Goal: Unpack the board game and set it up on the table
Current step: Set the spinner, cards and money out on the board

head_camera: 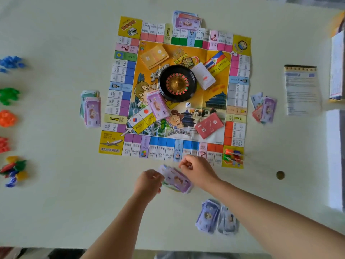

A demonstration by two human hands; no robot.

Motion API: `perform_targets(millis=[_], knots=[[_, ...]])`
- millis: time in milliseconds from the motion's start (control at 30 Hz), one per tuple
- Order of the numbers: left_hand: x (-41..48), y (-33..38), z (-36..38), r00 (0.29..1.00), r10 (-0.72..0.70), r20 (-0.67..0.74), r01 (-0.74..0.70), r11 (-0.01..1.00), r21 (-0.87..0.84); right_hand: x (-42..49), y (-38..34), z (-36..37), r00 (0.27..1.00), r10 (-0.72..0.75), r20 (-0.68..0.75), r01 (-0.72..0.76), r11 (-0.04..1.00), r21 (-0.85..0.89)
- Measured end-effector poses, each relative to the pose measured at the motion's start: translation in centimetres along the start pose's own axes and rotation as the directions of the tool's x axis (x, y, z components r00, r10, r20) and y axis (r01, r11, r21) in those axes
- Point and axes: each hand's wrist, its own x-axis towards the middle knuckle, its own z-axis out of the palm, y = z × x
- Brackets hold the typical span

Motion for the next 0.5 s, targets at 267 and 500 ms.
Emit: perform_targets(millis=[267,500], knots=[[-2.8,-5.2,4.1,0.998,0.016,0.055,-0.017,1.0,0.02,-5.5,5.3,2.8,0.984,-0.021,-0.175,-0.002,0.992,-0.129],[-6.0,-8.8,7.7,0.994,-0.021,0.107,0.029,0.997,-0.066,-11.0,9.5,4.9,0.966,-0.028,-0.259,-0.062,0.941,-0.333]])
